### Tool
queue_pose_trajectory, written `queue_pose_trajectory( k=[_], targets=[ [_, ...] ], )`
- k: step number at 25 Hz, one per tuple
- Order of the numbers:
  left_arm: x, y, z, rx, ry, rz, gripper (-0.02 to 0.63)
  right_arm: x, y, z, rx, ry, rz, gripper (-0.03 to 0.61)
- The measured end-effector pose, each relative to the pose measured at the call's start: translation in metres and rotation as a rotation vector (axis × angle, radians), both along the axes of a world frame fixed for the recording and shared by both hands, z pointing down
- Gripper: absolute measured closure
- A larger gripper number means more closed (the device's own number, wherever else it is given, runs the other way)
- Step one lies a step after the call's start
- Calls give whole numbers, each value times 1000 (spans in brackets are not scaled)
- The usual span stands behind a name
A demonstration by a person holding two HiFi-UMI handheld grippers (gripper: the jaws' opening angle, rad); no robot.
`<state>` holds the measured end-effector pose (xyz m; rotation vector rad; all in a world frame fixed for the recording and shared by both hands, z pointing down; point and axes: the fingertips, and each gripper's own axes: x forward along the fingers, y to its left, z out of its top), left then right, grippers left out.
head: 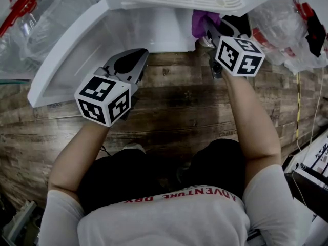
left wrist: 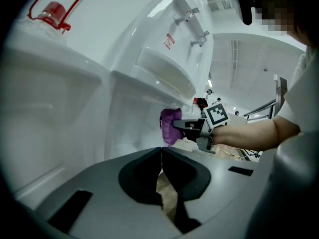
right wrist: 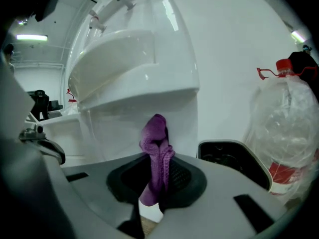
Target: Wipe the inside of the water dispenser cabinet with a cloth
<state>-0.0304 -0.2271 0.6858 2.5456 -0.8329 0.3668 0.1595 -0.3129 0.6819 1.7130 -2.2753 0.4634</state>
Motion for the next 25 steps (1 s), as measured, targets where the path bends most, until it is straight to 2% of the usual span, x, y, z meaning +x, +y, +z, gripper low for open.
queue_pose_trajectory(
  k=[11,15,25],
  targets=[
    [-12,-9,-2,2,10,-42,586,-2,-1,-13,43,17,7,515],
    [-11,-10,-1,-2,11,-41,586,-8,-2,-13,42,-8,4,515],
    [-17,-9,-8,16,8,-44,586,-66,-11,-22,60,-46,-87,515]
  ],
)
